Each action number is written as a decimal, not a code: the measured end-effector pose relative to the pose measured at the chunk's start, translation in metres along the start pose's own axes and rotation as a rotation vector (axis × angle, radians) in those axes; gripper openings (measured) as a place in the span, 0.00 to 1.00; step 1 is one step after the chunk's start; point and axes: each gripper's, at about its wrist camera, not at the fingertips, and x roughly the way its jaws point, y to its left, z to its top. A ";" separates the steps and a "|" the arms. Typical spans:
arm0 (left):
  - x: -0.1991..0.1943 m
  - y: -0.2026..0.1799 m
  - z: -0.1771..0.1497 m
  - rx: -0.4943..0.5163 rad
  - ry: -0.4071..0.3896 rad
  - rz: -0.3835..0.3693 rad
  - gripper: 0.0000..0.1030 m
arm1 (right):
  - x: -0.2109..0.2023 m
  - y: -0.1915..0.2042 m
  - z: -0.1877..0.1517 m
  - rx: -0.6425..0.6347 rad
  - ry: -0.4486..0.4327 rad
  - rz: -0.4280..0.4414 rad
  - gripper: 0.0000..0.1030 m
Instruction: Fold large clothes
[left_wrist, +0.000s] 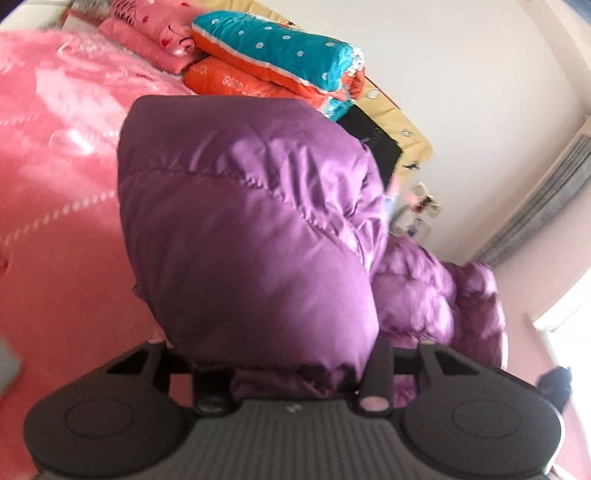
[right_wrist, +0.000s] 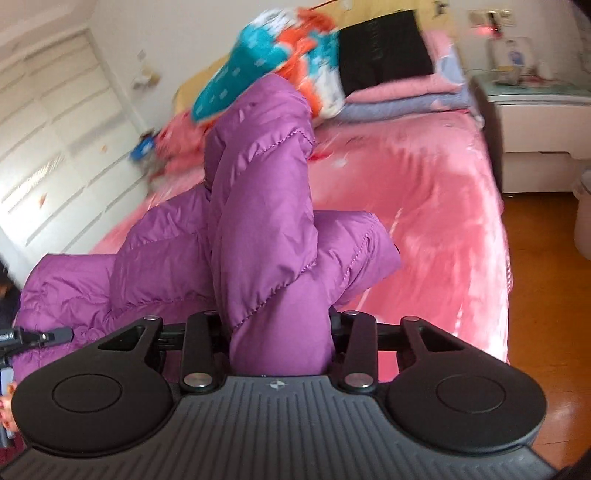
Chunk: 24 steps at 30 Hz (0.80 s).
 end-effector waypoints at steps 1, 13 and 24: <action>0.014 0.004 0.003 0.011 -0.005 0.026 0.49 | 0.010 -0.008 0.003 0.017 -0.020 -0.023 0.47; 0.068 0.032 0.001 0.243 0.004 0.377 0.97 | 0.096 -0.081 -0.013 0.002 -0.040 -0.336 0.98; 0.029 0.010 0.005 0.664 0.036 0.605 1.00 | 0.073 -0.084 -0.023 -0.039 -0.118 -0.402 0.99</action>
